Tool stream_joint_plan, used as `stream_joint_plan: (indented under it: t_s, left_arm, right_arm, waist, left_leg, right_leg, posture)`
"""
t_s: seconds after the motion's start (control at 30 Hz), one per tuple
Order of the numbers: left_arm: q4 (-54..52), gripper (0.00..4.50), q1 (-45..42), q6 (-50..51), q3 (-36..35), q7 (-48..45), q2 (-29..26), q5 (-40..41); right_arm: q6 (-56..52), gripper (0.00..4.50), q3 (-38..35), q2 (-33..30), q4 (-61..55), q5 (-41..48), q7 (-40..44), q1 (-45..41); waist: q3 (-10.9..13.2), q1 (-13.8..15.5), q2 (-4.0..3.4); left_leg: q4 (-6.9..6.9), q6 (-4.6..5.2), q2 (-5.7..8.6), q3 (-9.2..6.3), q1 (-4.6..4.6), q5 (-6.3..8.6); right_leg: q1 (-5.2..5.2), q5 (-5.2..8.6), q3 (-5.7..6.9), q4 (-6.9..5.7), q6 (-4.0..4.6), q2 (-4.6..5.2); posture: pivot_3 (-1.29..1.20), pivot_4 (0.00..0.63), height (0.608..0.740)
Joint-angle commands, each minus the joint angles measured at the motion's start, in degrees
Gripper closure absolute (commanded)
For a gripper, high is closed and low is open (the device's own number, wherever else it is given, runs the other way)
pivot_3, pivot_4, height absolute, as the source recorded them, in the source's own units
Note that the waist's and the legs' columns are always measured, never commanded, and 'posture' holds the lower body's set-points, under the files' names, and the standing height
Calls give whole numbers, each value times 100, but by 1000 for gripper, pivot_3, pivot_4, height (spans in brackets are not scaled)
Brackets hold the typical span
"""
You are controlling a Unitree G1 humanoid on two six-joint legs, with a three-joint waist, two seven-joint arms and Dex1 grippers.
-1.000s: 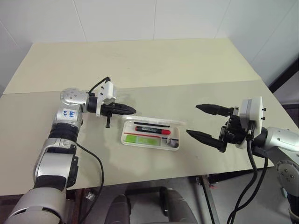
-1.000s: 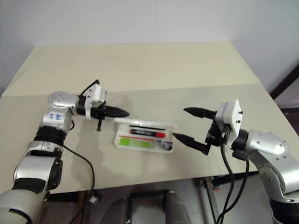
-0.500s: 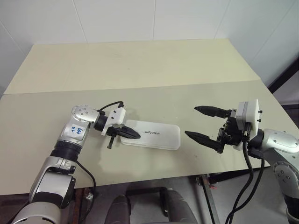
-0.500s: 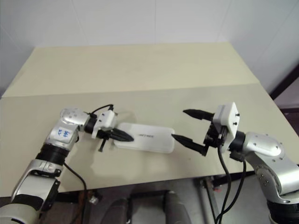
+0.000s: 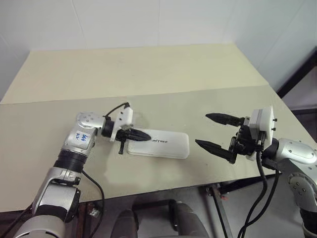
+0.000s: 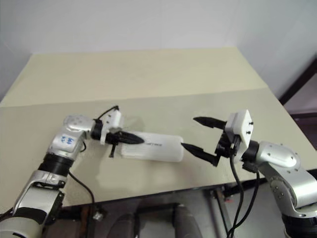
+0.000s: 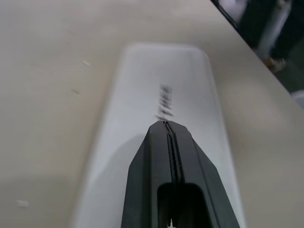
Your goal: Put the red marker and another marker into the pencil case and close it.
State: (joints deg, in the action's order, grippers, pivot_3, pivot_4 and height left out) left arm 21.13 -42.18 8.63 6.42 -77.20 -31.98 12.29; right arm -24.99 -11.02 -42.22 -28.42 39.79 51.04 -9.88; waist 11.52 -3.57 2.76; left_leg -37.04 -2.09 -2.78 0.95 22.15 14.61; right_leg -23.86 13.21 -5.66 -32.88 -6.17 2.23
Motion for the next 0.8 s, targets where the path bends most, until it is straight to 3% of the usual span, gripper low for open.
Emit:
stream_joint_plan:
  t_s: [0.03,0.23,0.37,0.6,0.67,0.8]
  left_arm:
    - [-546,3593,6,235,-599,-13,-371,520]
    - [-1338,1603,565,753,-1411,492,-806,1019]
    - [-2173,169,1222,1162,-1756,855,-991,1261]
    - [-3258,19,2089,1512,-2191,1395,-1107,1604]
    - [-3527,19,2289,1618,-2192,1431,-1156,1703]
    - [-3495,19,2491,1409,-2275,1497,-1244,1620]
  right_arm:
    - [160,0,3,-92,186,-81,217,-216]
    - [397,0,160,-147,705,-353,645,-515]
    - [564,0,212,-152,1011,-454,970,-665]
    - [1002,0,363,-125,1596,-660,1513,-1009]
    - [1136,0,415,-169,1814,-734,1741,-1166]
    - [1258,0,569,-133,2077,-878,1967,-1439]
  waist:
    - [0,4,0]
    - [1,50,-1]
    - [2,46,-3]
    - [3,35,-5]
    - [3,40,-5]
    - [3,25,-5]
  left_leg:
    - [1,2,0,1,1,5]
    - [3,16,3,-10,10,36]
    - [2,18,2,-20,8,49]
    - [-4,13,1,-12,3,53]
    - [-8,15,1,-12,3,52]
    - [-12,14,2,0,-5,52]
  right_leg:
    - [-7,7,-1,-11,-8,0]
    - [-85,53,-2,-165,-75,-11]
    - [-89,73,-1,-185,-73,-16]
    - [-85,87,-3,-174,-49,-13]
    - [-78,124,-3,-164,17,-13]
    - [-72,123,-6,-163,16,-6]
  posture:
    - [0,150,740]
    - [0,150,740]
    - [0,150,740]
    - [0,150,740]
    - [0,150,740]
    - [0,150,740]
